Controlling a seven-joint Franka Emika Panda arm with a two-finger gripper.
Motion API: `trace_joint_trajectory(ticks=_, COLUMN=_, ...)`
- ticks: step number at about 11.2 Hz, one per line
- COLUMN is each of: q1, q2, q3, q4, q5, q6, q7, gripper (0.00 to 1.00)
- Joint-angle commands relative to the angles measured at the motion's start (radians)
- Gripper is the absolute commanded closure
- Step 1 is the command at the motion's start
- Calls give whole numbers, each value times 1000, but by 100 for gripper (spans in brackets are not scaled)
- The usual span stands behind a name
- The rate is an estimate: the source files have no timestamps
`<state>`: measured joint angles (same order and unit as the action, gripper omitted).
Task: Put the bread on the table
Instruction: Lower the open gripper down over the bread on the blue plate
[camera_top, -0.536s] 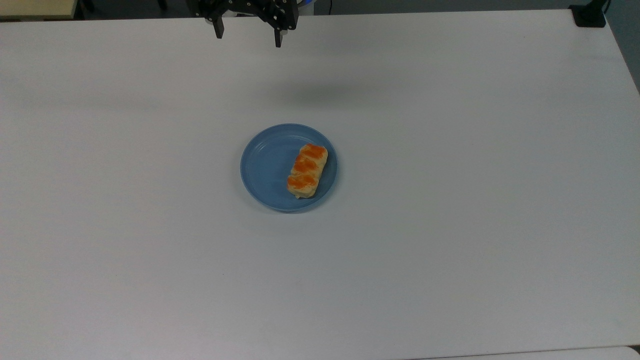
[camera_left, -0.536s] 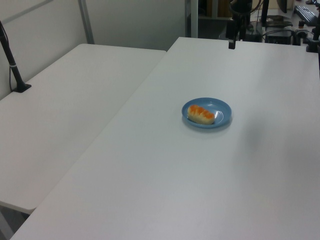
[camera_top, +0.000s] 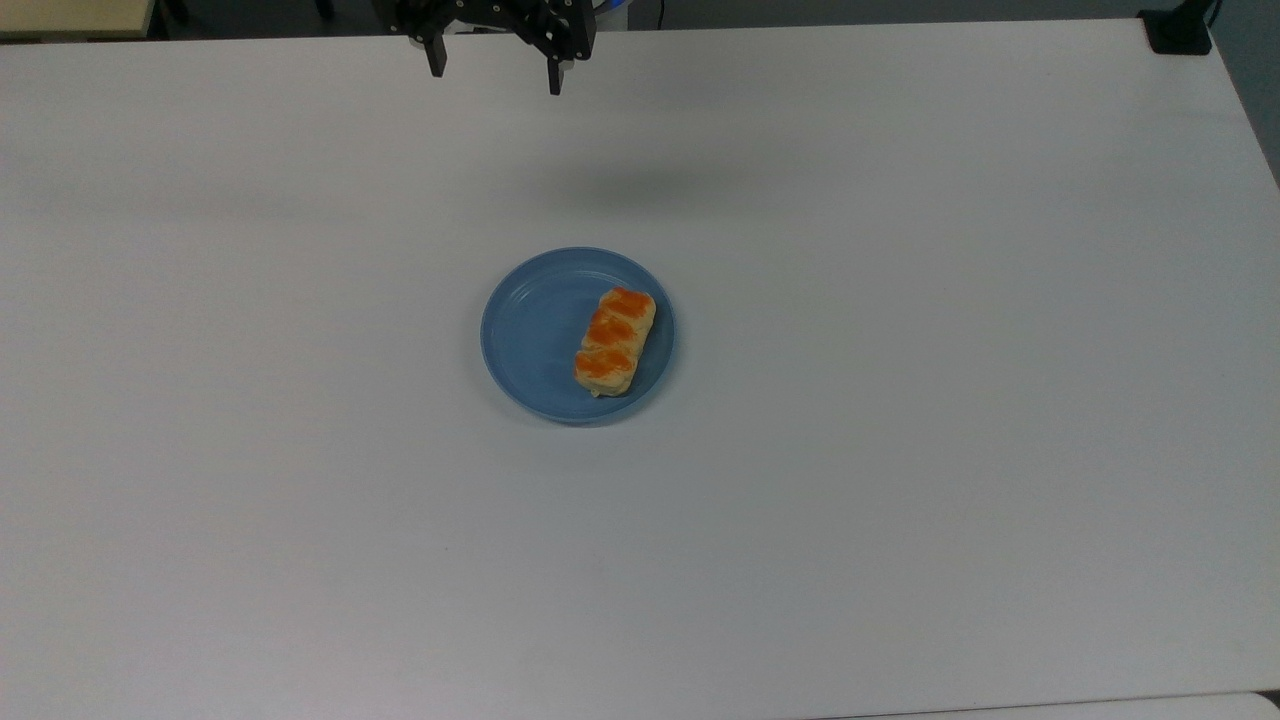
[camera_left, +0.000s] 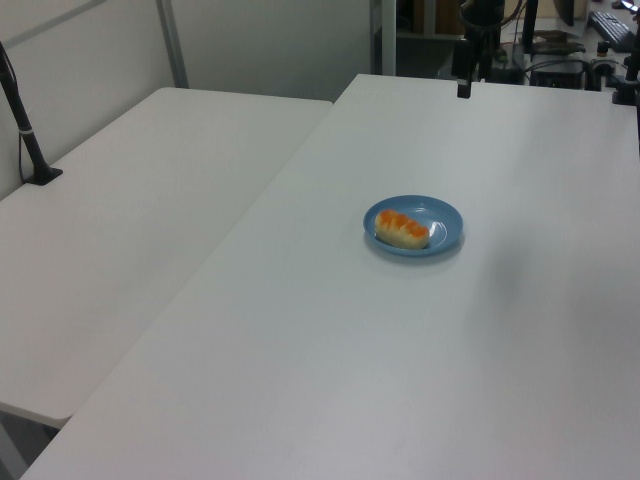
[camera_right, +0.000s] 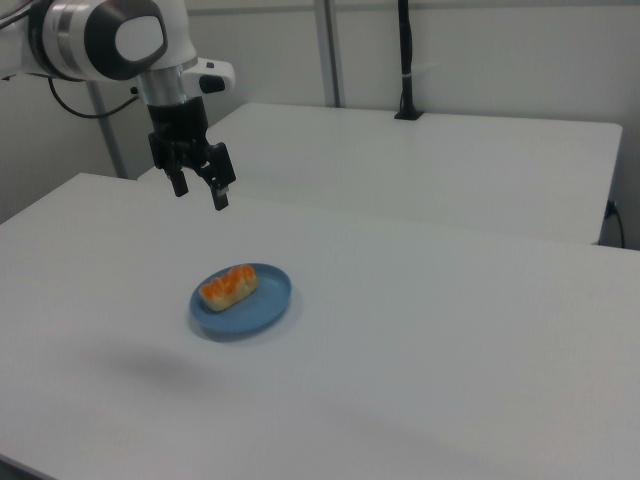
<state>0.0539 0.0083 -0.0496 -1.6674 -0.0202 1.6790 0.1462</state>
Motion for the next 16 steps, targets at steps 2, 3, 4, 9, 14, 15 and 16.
trace_joint_trajectory(ticks=2, q1=-8, q2=-5, q3=13, q4=-12, q5=-17, q6=10, q7=0, gripper=0)
trace_joint_trajectory(ticks=3, q1=-8, q2=-2, q3=13, q4=-12, q5=-17, q6=10, q7=0, gripper=0)
trace_joint_trajectory(ticks=4, q1=-8, q2=1, q3=13, q4=-12, q5=-18, q6=10, q7=1, gripper=0)
trace_joint_trajectory(ticks=9, q1=1, q2=99, q3=5, q4=-5, q5=-29, q6=89, q7=10, gripper=0)
trace_joint_trajectory(ticks=14, q1=56, q2=291, q3=4, q4=-32, q5=-29, q6=290, q7=103, gripper=0)
trace_joint_trajectory(ticks=15, q1=79, q2=326, q3=4, q4=-32, q5=-32, q6=336, q7=168, gripper=0)
trace_joint_trajectory(ticks=16, q1=98, q2=358, q3=4, q4=-32, q5=-32, q6=385, q7=217, gripper=0)
